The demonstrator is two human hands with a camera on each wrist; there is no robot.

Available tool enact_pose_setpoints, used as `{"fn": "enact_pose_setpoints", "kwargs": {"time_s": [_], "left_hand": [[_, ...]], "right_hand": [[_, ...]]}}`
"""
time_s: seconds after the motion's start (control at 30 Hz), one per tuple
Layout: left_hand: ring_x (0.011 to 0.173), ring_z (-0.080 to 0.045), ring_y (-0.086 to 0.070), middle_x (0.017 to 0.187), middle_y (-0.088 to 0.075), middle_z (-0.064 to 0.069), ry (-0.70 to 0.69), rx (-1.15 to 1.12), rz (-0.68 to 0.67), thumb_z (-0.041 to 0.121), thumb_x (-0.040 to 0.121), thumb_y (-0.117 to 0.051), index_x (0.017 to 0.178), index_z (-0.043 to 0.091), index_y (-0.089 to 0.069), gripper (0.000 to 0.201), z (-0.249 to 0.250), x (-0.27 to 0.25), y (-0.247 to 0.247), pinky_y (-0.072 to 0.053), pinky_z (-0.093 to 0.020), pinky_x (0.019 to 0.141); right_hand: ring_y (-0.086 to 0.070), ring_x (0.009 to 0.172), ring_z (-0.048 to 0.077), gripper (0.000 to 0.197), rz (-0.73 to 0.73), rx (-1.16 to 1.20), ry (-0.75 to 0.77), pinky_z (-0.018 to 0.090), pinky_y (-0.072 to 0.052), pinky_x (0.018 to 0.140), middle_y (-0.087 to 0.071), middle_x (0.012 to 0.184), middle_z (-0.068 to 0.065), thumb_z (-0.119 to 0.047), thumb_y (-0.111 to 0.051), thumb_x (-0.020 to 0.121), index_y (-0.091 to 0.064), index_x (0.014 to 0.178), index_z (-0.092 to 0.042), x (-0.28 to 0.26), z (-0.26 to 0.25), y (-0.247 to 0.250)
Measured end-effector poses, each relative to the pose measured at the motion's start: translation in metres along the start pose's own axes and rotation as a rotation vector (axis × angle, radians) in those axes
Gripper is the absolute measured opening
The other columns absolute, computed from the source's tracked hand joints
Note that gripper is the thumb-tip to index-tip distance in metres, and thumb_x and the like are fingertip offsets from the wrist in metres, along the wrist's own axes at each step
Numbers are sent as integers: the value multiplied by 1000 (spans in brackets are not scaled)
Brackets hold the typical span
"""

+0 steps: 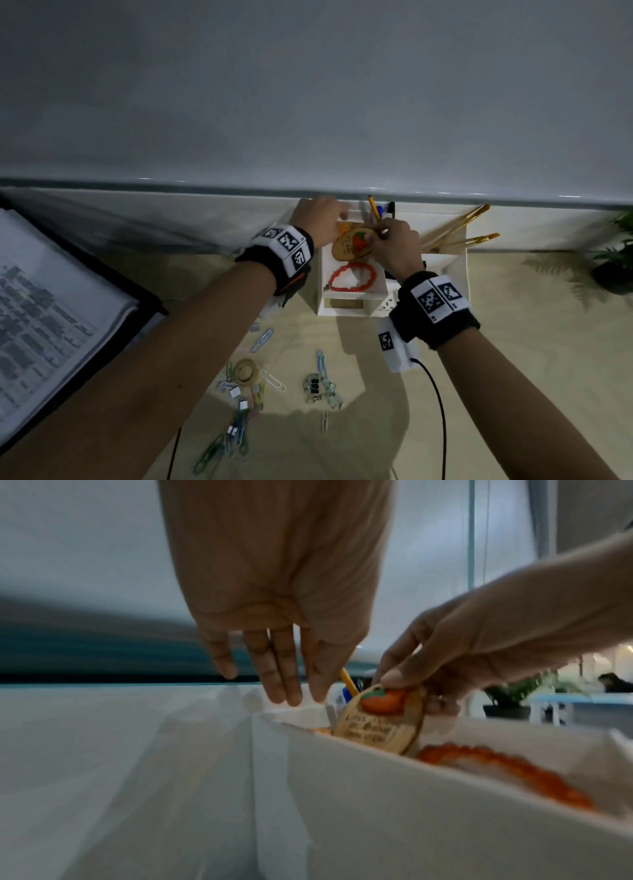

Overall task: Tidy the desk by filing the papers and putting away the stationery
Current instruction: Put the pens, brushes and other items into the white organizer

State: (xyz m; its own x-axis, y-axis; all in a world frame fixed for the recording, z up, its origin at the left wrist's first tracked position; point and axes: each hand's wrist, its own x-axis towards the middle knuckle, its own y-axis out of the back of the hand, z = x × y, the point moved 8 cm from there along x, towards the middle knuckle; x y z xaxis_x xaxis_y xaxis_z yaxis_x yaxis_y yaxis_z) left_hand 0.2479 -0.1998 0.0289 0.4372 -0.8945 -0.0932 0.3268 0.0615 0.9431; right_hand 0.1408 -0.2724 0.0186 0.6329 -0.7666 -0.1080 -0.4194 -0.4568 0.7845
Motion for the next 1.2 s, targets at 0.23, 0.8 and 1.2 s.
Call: {"fn": "enact_pose_setpoints", "kwargs": {"time_s": [0.23,0.8,1.2], "left_hand": [[120,-31,-51,130,-51,-11,-122,279,-123,14,97,-42,135,26,-49,41,4,14,-25,-43,-39,96],[113,-33,-53,123,-53,-14,182,-305,78,8,90,-46,124,7,-51,35,-35,-140,-1,-46,-43,92],[108,-27,-57,117,-62,-13,273,-378,-353,19,96,-45,106,4,-65,27,-153,-393,-63,-46,-32,93]], "right_hand": [[-62,98,28,26,-31,-265,145,26,-43,75,-66,107,15,-7,-40,94,-58,113,-2,-5,-22,-19],[-48,115,40,24,112,-274,311,43,-37,99,-55,118,25,-11,-54,88,-65,105,2,-74,-73,-30],[-59,84,37,19,-327,-172,464,34,-34,69,-63,91,24,-7,-48,88,-61,83,6,-255,-163,-211]]}}
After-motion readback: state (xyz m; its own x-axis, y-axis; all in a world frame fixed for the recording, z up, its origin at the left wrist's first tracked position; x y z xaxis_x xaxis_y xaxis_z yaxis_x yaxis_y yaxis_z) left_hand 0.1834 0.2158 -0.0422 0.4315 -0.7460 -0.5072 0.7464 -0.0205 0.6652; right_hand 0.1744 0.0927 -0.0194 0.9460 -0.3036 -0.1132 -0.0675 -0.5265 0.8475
